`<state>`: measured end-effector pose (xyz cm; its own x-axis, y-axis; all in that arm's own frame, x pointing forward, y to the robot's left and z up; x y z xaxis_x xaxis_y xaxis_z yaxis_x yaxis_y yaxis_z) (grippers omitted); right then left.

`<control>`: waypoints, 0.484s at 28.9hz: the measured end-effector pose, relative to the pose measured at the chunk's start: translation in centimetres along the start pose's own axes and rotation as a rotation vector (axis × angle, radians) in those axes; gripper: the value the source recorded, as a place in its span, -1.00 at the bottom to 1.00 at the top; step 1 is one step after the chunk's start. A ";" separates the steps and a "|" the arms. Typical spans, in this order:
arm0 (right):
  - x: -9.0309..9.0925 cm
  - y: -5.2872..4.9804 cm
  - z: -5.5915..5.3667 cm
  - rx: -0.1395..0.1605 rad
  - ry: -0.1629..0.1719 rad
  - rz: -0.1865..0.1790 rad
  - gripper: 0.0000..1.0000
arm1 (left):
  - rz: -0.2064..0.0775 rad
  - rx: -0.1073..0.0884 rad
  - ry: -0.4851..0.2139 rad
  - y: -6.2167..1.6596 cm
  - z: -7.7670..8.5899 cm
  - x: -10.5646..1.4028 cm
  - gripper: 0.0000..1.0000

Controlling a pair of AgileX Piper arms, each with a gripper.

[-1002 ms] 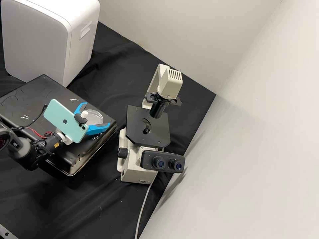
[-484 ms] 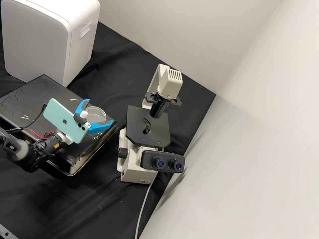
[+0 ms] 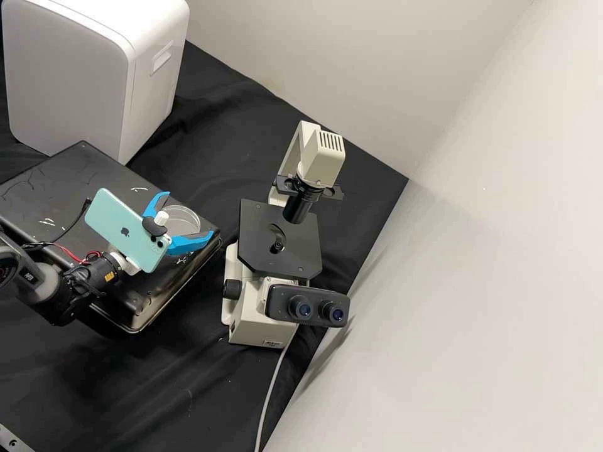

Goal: Place the petri dish on the microscope

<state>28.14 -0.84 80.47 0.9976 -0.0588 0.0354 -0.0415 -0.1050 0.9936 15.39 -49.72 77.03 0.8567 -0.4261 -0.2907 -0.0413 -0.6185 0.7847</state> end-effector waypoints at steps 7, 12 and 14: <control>0.7 -0.9 0.2 -0.002 -0.017 -0.041 -1.00 | 0.000 0.000 -0.002 0.00 0.0 0.0 1.00; 1.0 -0.9 0.2 -0.002 -0.019 -0.043 -1.00 | -0.002 -0.001 -0.005 -0.04 0.1 0.0 1.00; 1.0 -1.1 0.2 -0.002 -0.020 -0.049 -1.00 | -0.002 -0.001 -0.005 -0.04 0.1 0.0 1.00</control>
<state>29.19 -1.00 79.42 0.9972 -0.0731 -0.0150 0.0072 -0.1064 0.9943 15.37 -49.76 76.95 0.8541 -0.4281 -0.2954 -0.0388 -0.6188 0.7846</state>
